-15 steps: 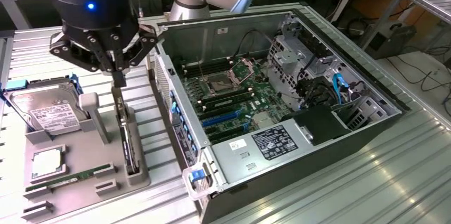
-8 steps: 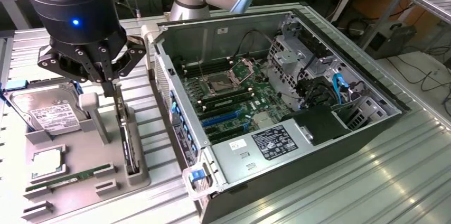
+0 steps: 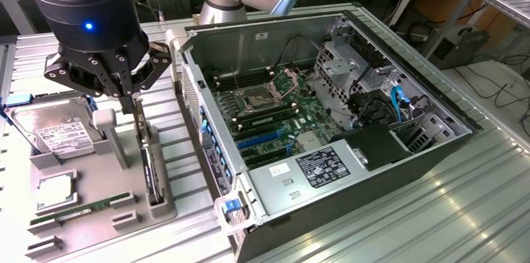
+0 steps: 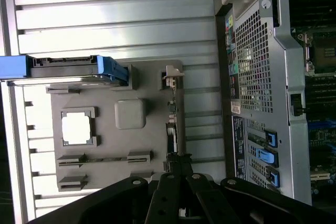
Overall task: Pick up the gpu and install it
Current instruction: 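Pick up the gpu and move the gpu toward the slot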
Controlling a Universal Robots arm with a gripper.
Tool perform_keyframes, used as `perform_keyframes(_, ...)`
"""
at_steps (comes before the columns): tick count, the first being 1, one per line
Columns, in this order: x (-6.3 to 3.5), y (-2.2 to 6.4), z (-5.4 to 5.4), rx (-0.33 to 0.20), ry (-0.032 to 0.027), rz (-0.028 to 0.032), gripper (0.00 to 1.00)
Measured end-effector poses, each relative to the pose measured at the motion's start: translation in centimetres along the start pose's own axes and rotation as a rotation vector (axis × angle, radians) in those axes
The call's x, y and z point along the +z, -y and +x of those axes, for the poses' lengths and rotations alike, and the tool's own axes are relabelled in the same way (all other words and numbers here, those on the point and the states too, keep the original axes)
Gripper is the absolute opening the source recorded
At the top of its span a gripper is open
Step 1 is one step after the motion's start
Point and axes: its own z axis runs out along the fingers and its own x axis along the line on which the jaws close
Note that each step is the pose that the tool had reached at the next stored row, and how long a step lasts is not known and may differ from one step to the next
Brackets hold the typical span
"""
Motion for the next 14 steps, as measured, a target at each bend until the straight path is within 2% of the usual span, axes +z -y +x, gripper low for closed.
perform_keyframes(11,0.00,0.00,0.00,0.000,0.0000,0.0000,0.11)
perform_keyframes(13,0.02,0.00,0.00,0.000,-0.0002,0.0002,0.24)
perform_keyframes(14,0.07,0.00,0.00,0.000,0.0000,0.0003,0.24)
